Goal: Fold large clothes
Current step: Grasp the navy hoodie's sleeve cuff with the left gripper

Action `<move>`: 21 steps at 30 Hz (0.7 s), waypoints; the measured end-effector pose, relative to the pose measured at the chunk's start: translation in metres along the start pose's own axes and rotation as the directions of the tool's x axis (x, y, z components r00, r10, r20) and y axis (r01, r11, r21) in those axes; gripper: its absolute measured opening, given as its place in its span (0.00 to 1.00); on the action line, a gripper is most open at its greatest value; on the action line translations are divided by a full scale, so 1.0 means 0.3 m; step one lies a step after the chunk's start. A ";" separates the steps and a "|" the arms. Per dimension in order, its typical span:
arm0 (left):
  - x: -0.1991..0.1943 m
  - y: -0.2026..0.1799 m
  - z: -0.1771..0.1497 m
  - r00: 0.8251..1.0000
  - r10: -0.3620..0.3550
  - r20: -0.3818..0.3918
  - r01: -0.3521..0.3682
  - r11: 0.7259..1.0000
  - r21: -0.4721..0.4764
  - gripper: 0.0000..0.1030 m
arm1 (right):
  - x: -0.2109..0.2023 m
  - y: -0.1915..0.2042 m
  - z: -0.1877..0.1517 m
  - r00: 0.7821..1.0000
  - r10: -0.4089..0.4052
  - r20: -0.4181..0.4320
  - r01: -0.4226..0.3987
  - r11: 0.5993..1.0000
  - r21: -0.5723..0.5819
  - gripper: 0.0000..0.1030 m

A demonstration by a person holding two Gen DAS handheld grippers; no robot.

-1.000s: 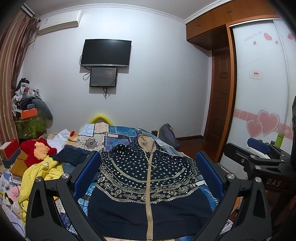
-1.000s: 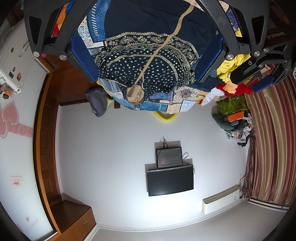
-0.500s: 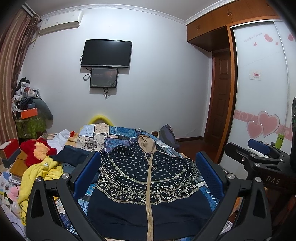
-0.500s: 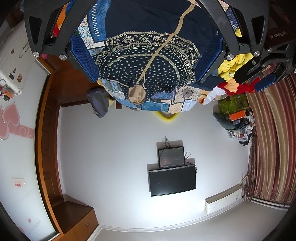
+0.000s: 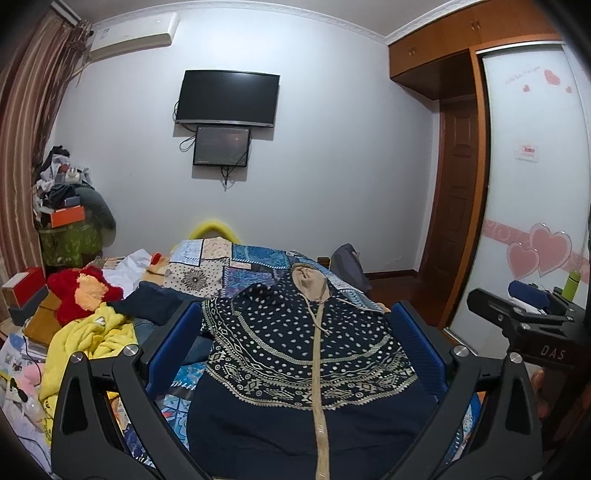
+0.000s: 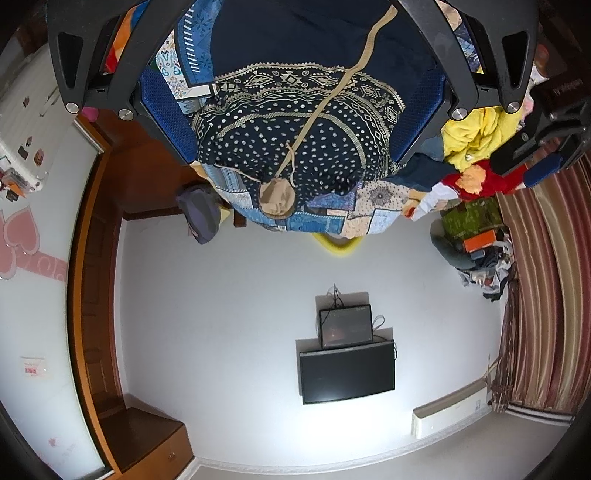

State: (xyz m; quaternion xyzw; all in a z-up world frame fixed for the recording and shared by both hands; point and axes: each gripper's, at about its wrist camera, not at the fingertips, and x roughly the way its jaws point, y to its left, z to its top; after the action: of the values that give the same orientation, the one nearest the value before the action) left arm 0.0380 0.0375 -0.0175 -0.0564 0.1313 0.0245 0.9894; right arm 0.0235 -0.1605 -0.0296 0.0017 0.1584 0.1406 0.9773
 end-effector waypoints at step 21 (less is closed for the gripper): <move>0.699 0.675 0.110 0.970 0.091 -0.224 -0.115 0.989 -0.093 1.00 | 0.781 0.018 0.165 0.998 0.037 -0.051 -0.040 0.998 -0.054 1.00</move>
State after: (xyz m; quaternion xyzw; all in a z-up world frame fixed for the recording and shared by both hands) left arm 0.2359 0.2495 -0.0622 -0.1037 0.2410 0.0764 0.9619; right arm 0.2506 -0.0888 -0.0547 -0.0256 0.1789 0.1635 0.9699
